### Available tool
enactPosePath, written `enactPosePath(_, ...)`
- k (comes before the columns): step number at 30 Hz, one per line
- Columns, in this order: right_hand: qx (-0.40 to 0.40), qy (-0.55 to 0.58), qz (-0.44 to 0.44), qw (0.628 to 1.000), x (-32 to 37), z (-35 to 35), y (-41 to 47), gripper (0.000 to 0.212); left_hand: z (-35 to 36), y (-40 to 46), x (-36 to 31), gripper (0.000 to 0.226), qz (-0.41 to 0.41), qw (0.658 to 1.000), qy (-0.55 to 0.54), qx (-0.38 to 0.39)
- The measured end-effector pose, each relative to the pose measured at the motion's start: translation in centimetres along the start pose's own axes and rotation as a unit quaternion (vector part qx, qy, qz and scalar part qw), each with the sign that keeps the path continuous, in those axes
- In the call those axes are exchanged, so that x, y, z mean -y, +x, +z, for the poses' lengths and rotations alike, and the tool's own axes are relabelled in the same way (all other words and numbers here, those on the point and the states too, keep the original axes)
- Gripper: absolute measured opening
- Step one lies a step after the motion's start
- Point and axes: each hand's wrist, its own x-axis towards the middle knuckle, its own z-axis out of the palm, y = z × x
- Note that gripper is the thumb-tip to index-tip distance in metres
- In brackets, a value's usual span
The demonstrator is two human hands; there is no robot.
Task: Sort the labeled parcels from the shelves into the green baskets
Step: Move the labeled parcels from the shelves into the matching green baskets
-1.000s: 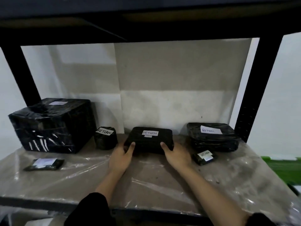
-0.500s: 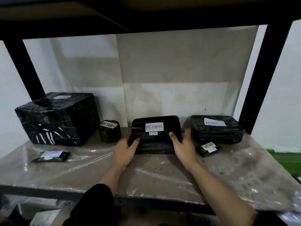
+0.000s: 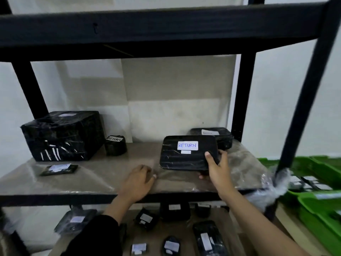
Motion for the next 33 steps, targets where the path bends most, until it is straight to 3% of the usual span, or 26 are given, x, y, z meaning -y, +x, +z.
enactPosePath(7, -0.024, 0.050, 0.036, 0.998, 0.5, -7.0, -7.9, 0.027, 1.2, -9.2, -4.0, 0.037, 0.047, 0.993, -0.008, -0.108)
enactPosePath(17, -0.123, 0.029, 0.017, 0.992, 1.2, -20.9, -13.4, 0.021, 5.4, -13.0, -15.7, 0.040, 0.083, 0.993, -0.078, -0.032)
enactPosePath(23, -0.177, 0.017, 0.014, 0.984, 3.3, -33.1, -15.2, 0.027, 10.2, -12.0, -27.9, 0.035, 0.170, 0.977, -0.131, 0.017)
enactPosePath(29, -0.243, -0.038, 0.007, 0.969, 4.6, -48.6, -16.9, 0.020, 16.4, -12.5, -44.0, 0.035, 0.227, 0.954, -0.184, 0.060)
enactPosePath(33, -0.267, -0.076, 0.011, 0.961, 6.8, -57.6, -17.5, 0.031, 19.6, -13.6, -52.9, 0.035, 0.250, 0.941, -0.208, 0.096)
